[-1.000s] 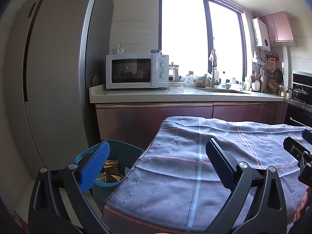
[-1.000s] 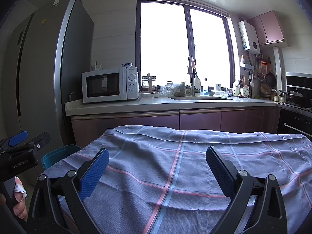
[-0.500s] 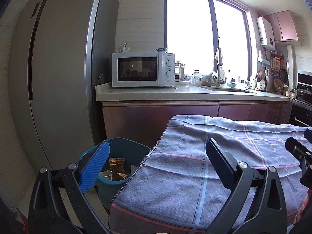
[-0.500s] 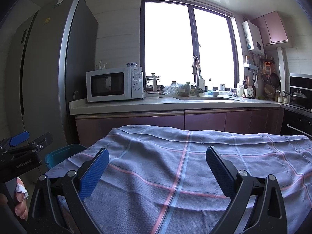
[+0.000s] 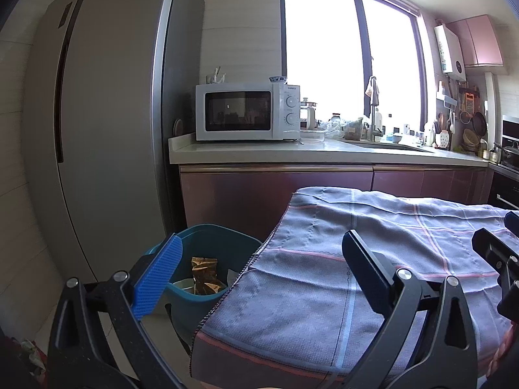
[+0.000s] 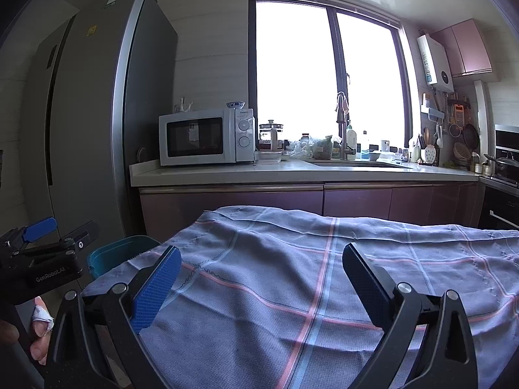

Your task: Collect trash

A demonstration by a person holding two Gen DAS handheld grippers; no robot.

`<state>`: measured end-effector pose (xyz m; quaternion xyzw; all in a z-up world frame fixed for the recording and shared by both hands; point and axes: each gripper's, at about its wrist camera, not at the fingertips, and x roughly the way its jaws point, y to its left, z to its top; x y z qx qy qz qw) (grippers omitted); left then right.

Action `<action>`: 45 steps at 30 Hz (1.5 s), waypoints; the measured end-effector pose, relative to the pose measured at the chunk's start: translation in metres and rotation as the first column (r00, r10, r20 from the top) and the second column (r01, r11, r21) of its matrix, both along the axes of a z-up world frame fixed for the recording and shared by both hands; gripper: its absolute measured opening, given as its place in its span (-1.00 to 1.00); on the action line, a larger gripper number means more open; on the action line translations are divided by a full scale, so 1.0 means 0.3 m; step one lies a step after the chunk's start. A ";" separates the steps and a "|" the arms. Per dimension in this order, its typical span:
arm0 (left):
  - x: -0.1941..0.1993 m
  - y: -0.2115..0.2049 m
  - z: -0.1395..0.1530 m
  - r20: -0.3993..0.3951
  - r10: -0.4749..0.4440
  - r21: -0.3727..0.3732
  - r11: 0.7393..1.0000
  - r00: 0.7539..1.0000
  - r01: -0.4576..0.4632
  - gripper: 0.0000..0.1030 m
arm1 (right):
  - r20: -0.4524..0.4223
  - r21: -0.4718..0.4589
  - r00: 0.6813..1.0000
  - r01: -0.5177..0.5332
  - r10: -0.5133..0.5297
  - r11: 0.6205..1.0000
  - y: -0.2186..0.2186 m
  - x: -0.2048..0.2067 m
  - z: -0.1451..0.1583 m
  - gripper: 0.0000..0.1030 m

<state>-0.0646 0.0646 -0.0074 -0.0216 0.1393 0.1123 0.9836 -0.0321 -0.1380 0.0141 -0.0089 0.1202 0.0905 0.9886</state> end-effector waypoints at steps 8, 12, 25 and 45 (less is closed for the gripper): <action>-0.002 0.000 0.002 -0.004 0.004 0.000 1.000 1.000 -0.004 0.89 | -0.003 -0.004 1.000 -0.013 0.013 1.000 0.006 0.002 0.002 0.87; 0.002 0.003 0.002 -0.006 0.001 -0.001 1.000 1.000 -0.001 0.89 | -0.006 0.000 1.000 -0.013 0.013 1.000 -0.002 0.004 0.002 0.87; 0.011 0.002 -0.001 -0.009 -0.003 -0.004 1.000 1.000 0.003 0.89 | -0.009 -0.001 1.000 -0.013 0.013 1.000 -0.002 0.010 -0.001 0.87; 0.018 -0.009 -0.005 -0.013 -0.012 -0.006 1.000 1.000 0.012 0.89 | -0.011 -0.002 1.000 -0.011 0.011 1.000 -0.006 0.019 -0.003 0.87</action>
